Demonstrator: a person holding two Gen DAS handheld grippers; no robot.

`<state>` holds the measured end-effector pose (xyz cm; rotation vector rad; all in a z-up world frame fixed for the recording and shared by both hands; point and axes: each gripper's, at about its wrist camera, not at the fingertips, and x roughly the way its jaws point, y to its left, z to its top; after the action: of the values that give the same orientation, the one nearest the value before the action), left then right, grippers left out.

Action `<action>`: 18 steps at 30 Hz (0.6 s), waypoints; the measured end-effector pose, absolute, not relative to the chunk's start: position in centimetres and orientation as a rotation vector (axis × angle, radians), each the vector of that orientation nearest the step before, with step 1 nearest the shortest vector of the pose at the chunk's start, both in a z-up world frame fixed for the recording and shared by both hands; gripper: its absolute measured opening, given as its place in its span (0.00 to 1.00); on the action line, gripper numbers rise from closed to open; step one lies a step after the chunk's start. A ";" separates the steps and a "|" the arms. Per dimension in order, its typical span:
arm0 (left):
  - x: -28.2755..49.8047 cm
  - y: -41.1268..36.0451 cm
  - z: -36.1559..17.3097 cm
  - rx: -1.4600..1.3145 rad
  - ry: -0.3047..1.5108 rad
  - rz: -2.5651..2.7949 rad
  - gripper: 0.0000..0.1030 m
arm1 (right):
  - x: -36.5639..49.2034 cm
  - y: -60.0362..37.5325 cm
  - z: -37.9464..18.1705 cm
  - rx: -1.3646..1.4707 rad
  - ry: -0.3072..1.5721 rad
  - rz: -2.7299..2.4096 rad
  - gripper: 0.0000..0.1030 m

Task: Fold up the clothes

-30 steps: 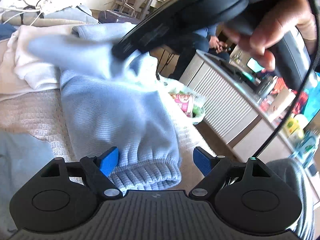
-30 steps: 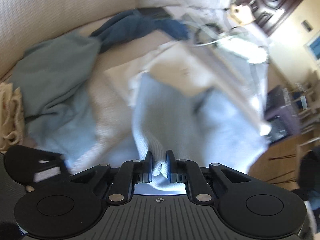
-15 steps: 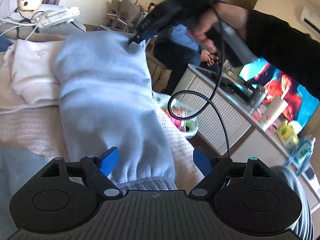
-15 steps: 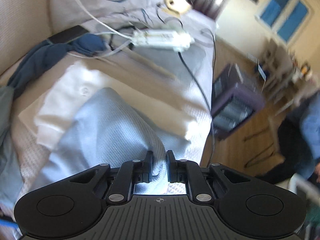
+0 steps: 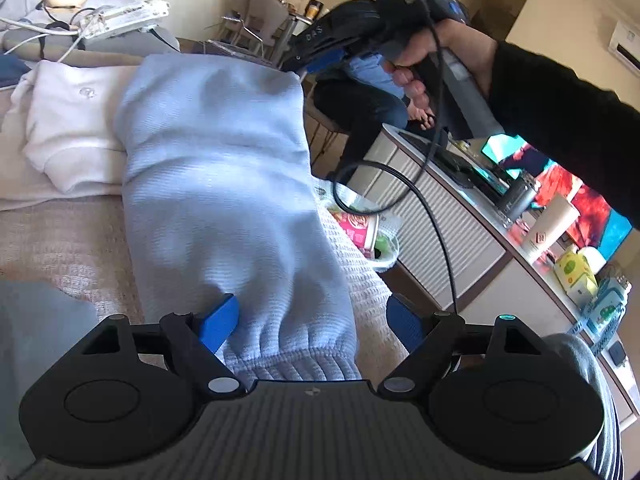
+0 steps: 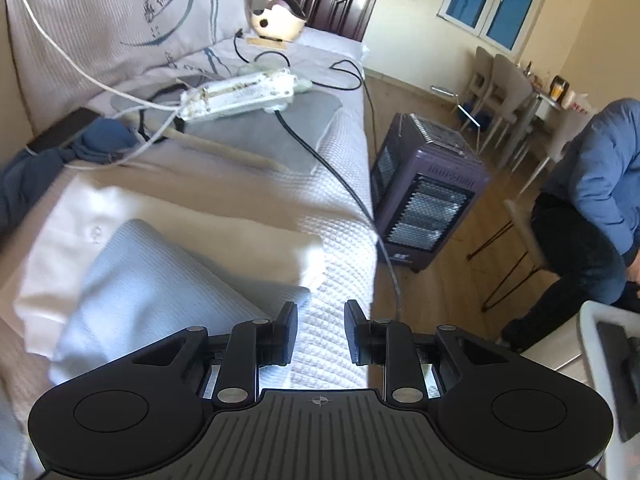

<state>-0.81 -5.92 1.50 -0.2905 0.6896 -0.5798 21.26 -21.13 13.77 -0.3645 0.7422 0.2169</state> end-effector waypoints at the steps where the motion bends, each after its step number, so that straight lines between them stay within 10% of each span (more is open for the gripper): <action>1: -0.8 -5.8 1.6 -0.297 0.683 -0.574 0.77 | 21.2 -21.3 13.9 -0.346 0.741 0.223 0.45; 3: -0.8 -5.4 1.8 -0.310 0.669 -0.563 0.77 | 21.1 -21.7 14.2 -0.308 0.735 0.240 0.84; 11: -0.2 -4.8 1.5 -0.334 0.669 -0.539 0.77 | 20.7 -21.3 13.1 -0.344 0.772 0.352 0.83; 18: -0.1 -5.1 1.2 -0.317 0.679 -0.548 0.77 | 20.7 -20.3 11.9 -0.362 0.836 0.347 0.25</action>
<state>-0.13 -5.12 1.18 -0.3168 0.6785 -0.5477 20.67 -20.27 11.94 -0.3616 0.8362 0.3467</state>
